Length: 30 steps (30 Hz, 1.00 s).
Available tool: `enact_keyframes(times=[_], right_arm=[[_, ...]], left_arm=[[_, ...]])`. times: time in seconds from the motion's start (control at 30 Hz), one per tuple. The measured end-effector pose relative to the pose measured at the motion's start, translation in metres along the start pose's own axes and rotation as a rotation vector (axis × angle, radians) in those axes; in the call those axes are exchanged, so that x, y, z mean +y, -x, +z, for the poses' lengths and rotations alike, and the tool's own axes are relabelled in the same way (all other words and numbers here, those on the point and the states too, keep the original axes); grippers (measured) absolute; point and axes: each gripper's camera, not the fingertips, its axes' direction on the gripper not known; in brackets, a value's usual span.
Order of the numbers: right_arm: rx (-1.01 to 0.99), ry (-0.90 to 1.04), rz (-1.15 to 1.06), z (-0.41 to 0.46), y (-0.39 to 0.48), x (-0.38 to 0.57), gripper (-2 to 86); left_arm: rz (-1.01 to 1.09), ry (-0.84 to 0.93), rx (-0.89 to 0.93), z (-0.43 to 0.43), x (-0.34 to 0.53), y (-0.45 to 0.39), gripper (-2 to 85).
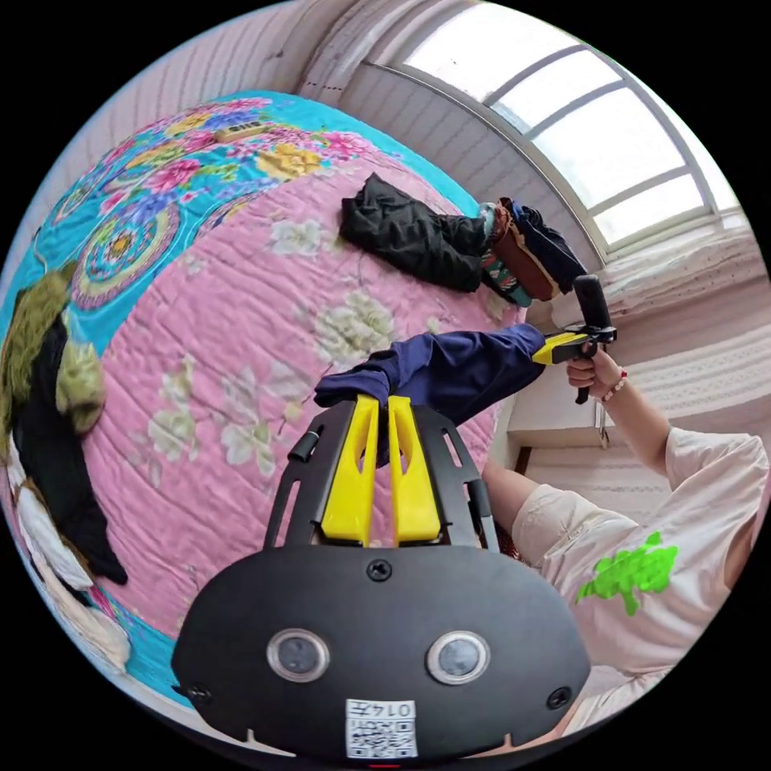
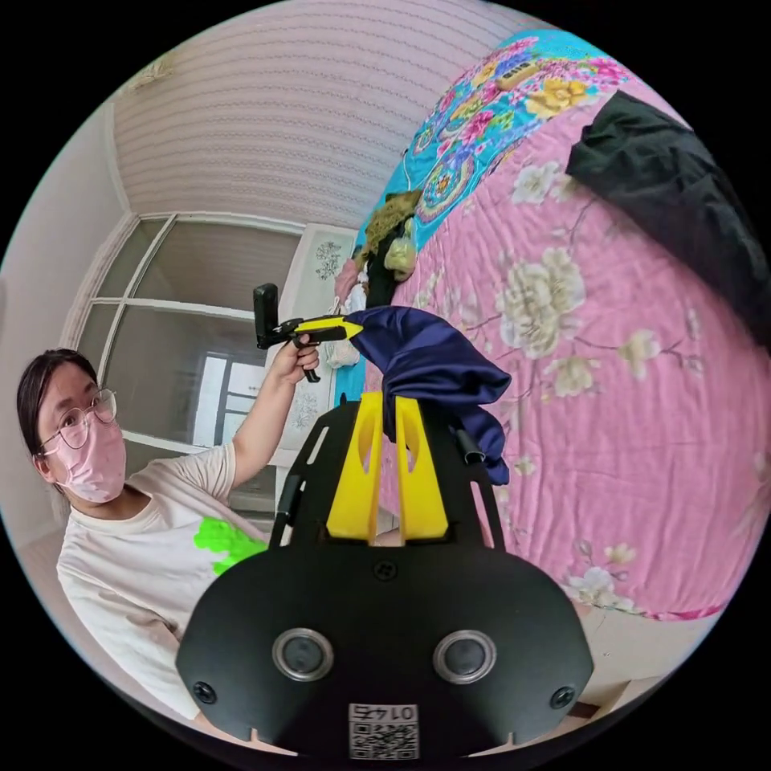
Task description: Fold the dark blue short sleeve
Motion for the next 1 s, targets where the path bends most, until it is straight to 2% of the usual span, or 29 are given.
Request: enact_keyframes(times=[0.23,0.37,0.47,0.6,0.83,1.0], right_arm=[[0.181,-0.240,-0.035,-0.156,0.018,-0.003,1.6],[0.399,-0.374,-0.046,-0.226,0.017,-0.022,2.2],[0.542,-0.368,0.089,-0.254,-0.022,-0.039,3.0],[0.542,-0.345,0.208,-0.286,-0.055,-0.039,4.8],[0.576,-0.333,0.168,-0.335,-0.028,-0.018,6.5],[0.548,-0.353,0.197,-0.354,-0.015,0.012,11.9]], left_arm=[[0.207,-0.035,-0.049,0.083,-0.192,-0.047,-0.5],[0.258,-0.102,-0.067,0.145,-0.302,-0.053,0.5],[0.188,0.026,-0.092,0.226,-0.374,-0.037,2.6],[0.061,0.131,-0.040,0.302,-0.413,-0.015,5.9],[0.029,-0.014,-0.027,0.333,-0.440,-0.001,7.8],[0.083,-0.083,-0.119,0.342,-0.447,-0.009,9.3]])
